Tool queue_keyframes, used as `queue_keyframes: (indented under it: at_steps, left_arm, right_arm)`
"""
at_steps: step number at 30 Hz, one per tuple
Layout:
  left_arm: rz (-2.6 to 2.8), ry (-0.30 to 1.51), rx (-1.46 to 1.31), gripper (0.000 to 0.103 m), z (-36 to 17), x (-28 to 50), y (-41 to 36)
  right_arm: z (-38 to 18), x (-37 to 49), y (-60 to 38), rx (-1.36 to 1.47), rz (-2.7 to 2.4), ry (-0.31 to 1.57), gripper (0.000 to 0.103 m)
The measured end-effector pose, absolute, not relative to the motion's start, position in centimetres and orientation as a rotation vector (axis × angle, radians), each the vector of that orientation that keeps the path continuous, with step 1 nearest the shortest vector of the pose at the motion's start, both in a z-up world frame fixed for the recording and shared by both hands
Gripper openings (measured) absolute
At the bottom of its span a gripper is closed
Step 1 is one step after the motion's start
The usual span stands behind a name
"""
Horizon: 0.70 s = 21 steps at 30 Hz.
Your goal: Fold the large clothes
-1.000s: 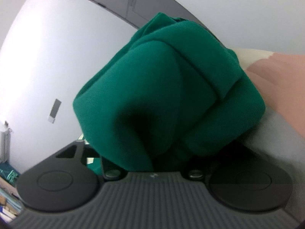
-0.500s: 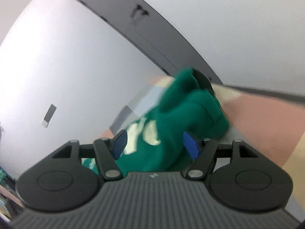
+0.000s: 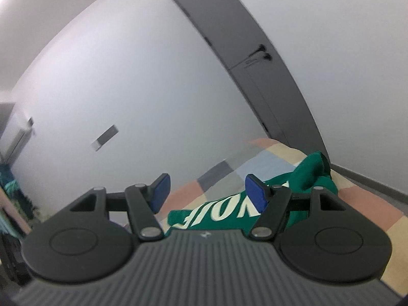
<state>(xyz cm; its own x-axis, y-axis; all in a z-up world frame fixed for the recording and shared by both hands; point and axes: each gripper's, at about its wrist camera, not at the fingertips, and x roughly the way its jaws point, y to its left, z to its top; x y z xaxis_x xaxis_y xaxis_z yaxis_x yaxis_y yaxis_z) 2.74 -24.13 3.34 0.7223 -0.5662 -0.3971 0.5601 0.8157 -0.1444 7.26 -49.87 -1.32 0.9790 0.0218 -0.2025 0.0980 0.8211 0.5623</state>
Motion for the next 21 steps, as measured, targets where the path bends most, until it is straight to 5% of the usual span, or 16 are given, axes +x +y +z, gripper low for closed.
queue_keyframes:
  at_steps: [21]
  left_arm:
    - [-0.61,0.374,0.072,0.082,0.7,-7.8,-20.6]
  right_arm:
    - [-2.5,-0.9,-40.6,0.292,-0.075,0.273,0.068]
